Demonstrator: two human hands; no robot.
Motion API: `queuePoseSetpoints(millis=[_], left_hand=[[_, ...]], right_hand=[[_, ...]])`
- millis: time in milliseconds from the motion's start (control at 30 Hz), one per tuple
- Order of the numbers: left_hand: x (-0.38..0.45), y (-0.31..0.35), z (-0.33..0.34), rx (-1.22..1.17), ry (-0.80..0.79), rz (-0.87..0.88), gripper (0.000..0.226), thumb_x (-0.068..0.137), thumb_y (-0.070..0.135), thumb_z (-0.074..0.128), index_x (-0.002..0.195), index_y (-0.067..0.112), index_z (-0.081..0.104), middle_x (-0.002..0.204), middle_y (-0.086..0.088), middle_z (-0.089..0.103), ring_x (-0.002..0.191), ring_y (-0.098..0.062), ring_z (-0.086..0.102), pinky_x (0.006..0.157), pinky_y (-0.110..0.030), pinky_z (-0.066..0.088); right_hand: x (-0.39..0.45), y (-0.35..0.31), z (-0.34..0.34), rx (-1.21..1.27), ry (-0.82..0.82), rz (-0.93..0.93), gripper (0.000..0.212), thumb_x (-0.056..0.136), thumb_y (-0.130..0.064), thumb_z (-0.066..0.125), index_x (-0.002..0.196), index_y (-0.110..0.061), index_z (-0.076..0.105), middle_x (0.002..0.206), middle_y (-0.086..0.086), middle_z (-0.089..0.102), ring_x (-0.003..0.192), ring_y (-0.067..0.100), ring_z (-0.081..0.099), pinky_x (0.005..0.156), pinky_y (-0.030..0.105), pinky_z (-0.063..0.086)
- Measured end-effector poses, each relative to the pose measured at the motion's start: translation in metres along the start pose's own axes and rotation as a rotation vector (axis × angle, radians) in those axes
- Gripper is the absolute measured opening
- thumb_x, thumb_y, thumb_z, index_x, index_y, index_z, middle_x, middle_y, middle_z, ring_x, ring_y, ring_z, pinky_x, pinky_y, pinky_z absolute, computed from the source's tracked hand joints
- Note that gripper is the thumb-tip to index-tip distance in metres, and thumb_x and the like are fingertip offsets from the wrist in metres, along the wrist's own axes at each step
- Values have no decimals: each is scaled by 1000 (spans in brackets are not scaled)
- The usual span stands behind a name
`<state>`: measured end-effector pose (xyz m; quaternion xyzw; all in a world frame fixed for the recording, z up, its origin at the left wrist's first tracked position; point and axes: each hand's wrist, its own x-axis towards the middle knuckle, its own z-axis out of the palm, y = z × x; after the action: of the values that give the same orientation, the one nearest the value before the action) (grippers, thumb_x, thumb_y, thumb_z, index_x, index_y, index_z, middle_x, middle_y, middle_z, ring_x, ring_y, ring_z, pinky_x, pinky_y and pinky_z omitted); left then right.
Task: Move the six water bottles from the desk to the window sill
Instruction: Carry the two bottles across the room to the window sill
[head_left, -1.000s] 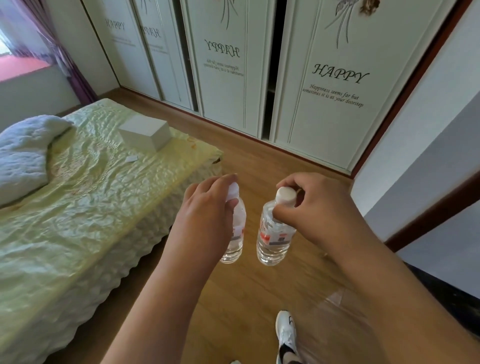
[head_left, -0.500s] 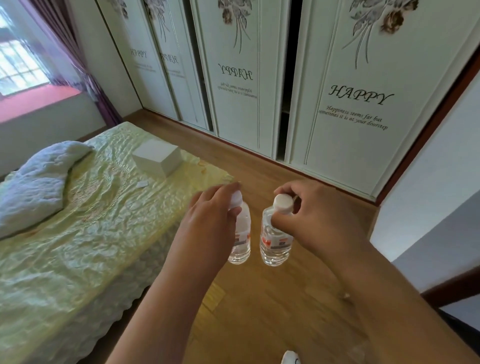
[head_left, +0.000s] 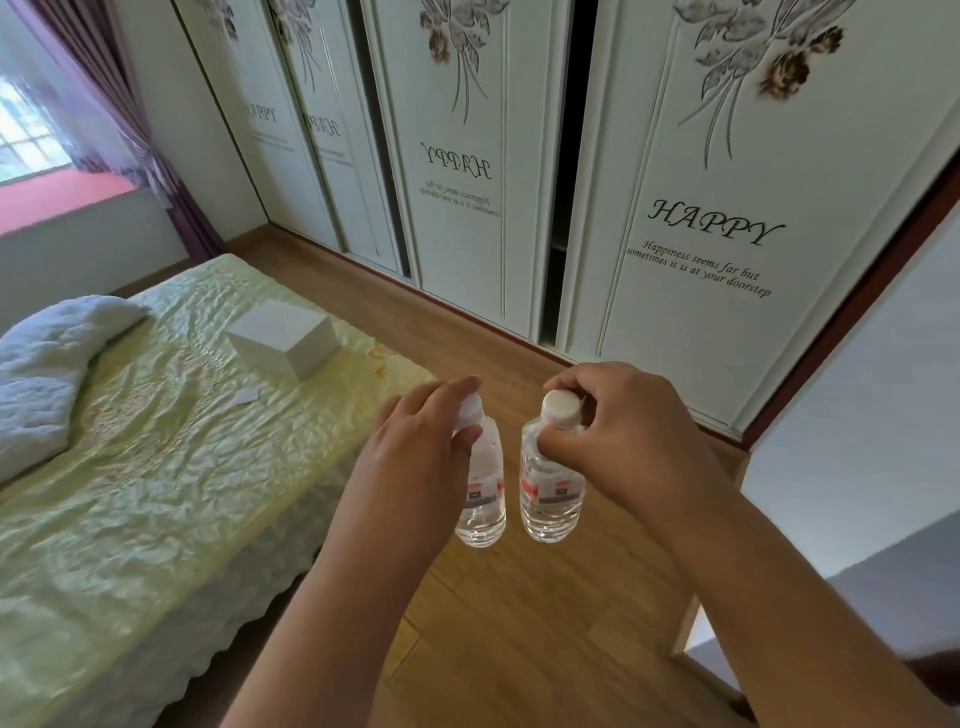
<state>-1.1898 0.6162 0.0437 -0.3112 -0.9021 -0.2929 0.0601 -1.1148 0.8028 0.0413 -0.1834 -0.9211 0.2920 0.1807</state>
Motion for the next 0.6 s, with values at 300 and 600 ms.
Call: queuePoseSetpoints(millis=[300, 600], left_hand=[[100, -41, 25, -15, -46, 55, 45, 96, 26, 59, 139, 36, 48, 137, 14, 53, 129, -8, 38, 95, -18, 26], [221, -96, 27, -48, -51, 159, 46, 95, 22, 61, 137, 37, 48, 135, 13, 55, 127, -14, 42, 97, -22, 30]], right_hand=[[88, 12, 27, -58, 32, 77, 31, 67, -42, 77, 97, -40, 67, 84, -24, 61, 73, -3, 57, 59, 15, 40], [188, -7, 58, -108, 147, 133, 40, 71, -43, 76, 110, -38, 68, 92, -24, 63, 77, -3, 57, 64, 19, 42]])
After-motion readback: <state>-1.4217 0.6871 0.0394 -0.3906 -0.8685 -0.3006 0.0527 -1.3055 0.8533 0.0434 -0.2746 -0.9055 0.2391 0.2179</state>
